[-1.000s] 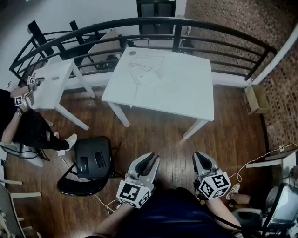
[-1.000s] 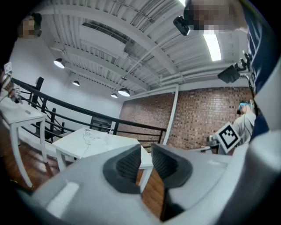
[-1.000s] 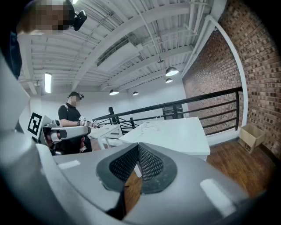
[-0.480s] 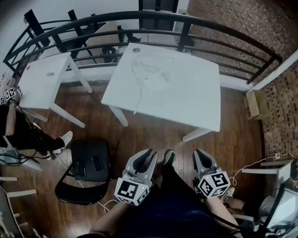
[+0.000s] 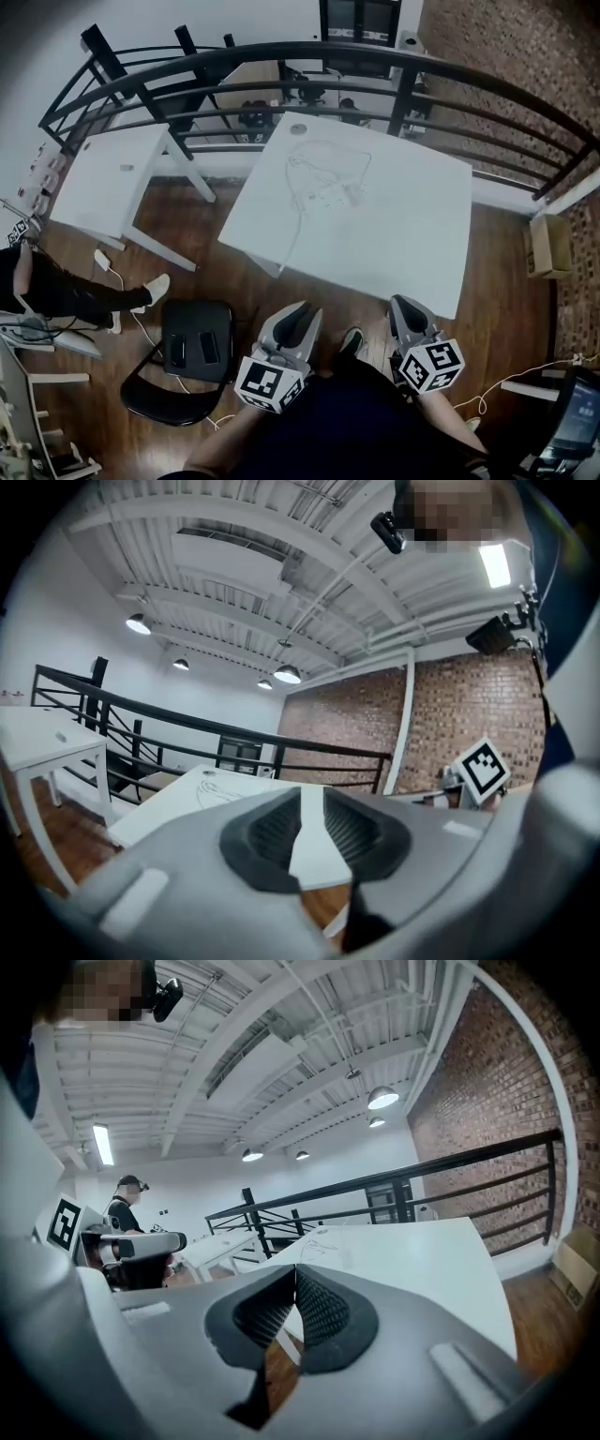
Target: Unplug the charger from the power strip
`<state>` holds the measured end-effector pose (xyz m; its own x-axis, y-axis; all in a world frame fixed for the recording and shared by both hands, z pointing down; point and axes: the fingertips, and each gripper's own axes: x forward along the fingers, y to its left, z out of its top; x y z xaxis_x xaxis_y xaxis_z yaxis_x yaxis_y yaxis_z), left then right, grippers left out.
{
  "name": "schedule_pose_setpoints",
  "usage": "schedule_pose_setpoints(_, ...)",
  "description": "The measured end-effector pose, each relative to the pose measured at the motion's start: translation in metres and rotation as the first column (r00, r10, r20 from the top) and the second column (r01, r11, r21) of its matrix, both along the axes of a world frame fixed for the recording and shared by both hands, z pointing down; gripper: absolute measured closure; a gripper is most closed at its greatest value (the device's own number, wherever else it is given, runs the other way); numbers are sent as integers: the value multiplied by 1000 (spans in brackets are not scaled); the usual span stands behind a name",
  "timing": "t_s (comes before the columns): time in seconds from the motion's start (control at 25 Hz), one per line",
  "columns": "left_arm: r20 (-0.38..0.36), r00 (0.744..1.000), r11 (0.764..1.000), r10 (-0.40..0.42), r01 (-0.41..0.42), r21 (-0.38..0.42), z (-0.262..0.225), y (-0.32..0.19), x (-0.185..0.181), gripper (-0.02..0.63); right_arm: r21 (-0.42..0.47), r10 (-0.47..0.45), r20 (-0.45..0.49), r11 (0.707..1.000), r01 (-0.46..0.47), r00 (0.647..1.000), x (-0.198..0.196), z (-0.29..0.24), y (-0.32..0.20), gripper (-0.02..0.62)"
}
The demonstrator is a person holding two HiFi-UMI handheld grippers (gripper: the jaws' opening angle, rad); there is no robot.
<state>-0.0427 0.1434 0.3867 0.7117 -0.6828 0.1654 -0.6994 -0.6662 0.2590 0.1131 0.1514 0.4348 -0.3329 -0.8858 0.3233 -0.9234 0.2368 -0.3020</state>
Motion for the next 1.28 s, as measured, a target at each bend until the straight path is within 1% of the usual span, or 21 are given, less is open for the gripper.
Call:
schedule_pose_setpoints(0.12,19,999,999,-28,27,18,-6,-26,30,531,-2,-16,15,1000,16,1000,29,-1,-29,583)
schedule_pose_setpoints(0.2,43,998,998,-46,45,32,-4,-38,40,531,-5,-22,20,1000,22,1000,42,2,-44,583)
schedule_pose_setpoints(0.28,68,996,998,-55,53,32,1,-47,44,531,-9,-23,20,1000,24,1000,49,4,-54,583)
schedule_pose_setpoints(0.4,85,995,999,-53,52,7,7,-63,46,531,-16,-31,0,999,31,1000,52,10,-69,583)
schedule_pose_setpoints(0.6,123,991,998,-61,59,20,29,-106,40,523,-42,-31,-58,999,28,998,55,29,-102,581)
schedule_pose_setpoints(0.72,139,990,999,-38,37,4,44,-132,39,514,-71,-18,-92,997,11,996,56,37,-122,580)
schedule_pose_setpoints(0.76,144,989,1000,-26,26,-3,48,-142,39,508,-81,-13,-103,997,5,995,56,39,-129,570)
schedule_pose_setpoints(0.84,151,989,1000,-2,5,-25,57,-161,39,500,-104,-6,-127,995,-7,992,52,44,-145,506)
schedule_pose_setpoints(0.88,155,988,999,8,-2,-34,62,-169,39,499,-115,-3,-139,993,-13,990,50,47,-152,490)
schedule_pose_setpoints(1.04,201,979,999,35,-29,-32,88,-198,33,486,-151,0,-196,988,-30,981,42,62,-182,445)
schedule_pose_setpoints(1.12,231,971,997,62,-53,-48,104,-209,33,467,-165,3,-218,985,-40,976,38,70,-197,415)
schedule_pose_setpoints(1.28,291,952,993,100,-77,-88,136,-226,39,437,-193,-19,-254,981,-32,967,29,88,-221,400)
